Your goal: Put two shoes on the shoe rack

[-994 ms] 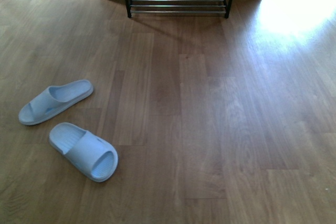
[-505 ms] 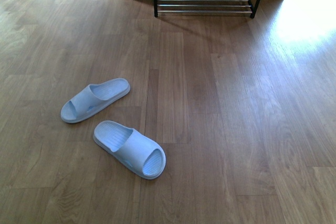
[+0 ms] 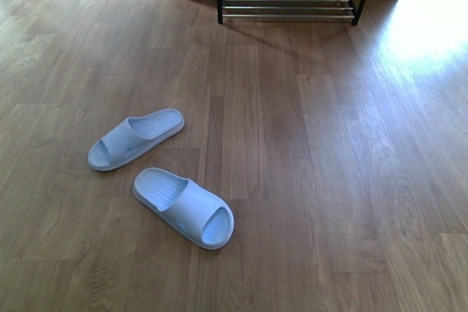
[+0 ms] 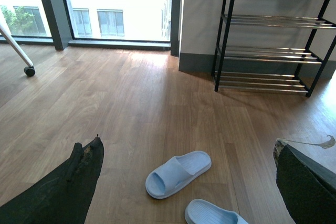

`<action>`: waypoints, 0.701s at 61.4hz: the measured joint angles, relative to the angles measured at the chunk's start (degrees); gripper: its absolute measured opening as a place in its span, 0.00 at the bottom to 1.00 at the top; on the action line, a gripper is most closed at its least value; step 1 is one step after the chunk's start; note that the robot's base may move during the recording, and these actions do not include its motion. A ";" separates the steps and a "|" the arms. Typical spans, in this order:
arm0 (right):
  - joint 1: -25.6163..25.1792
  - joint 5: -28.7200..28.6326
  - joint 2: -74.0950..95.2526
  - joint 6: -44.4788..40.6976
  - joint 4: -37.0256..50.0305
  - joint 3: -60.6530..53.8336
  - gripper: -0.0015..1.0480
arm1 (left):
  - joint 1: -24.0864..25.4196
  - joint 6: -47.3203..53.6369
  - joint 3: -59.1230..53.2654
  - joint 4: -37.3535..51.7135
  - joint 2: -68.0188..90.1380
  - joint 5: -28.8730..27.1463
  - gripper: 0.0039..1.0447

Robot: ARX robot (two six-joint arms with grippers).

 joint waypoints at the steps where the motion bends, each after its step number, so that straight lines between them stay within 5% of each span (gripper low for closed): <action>1: 0.00 0.00 0.00 0.00 0.00 0.00 0.91 | 0.00 0.00 0.00 0.00 0.00 0.00 0.91; 3: 0.00 0.00 0.00 0.00 0.00 0.00 0.91 | -0.22 -0.52 0.09 -0.31 0.28 -1.07 0.91; 7: 0.00 0.02 0.00 0.00 0.00 0.00 0.91 | -3.50 -10.86 5.75 -13.88 9.90 -19.65 0.91; 9: 0.00 0.00 0.02 0.00 0.00 0.00 0.91 | -0.48 -15.21 7.74 -15.58 17.14 -23.98 0.91; 14: 0.00 0.02 0.00 0.00 0.00 0.00 0.91 | 5.88 -15.47 10.86 -7.52 30.29 -21.51 0.91; 20: 0.00 0.02 0.00 0.00 0.00 0.00 0.91 | 7.85 -11.85 15.72 2.12 45.13 -17.35 0.91; 29: 0.00 0.02 0.00 0.00 0.00 0.00 0.91 | 4.35 -1.81 23.67 11.91 69.02 -12.57 0.91; 43: 0.00 0.02 0.00 0.00 0.00 0.00 0.91 | -0.70 8.55 33.90 13.62 92.85 -5.64 0.91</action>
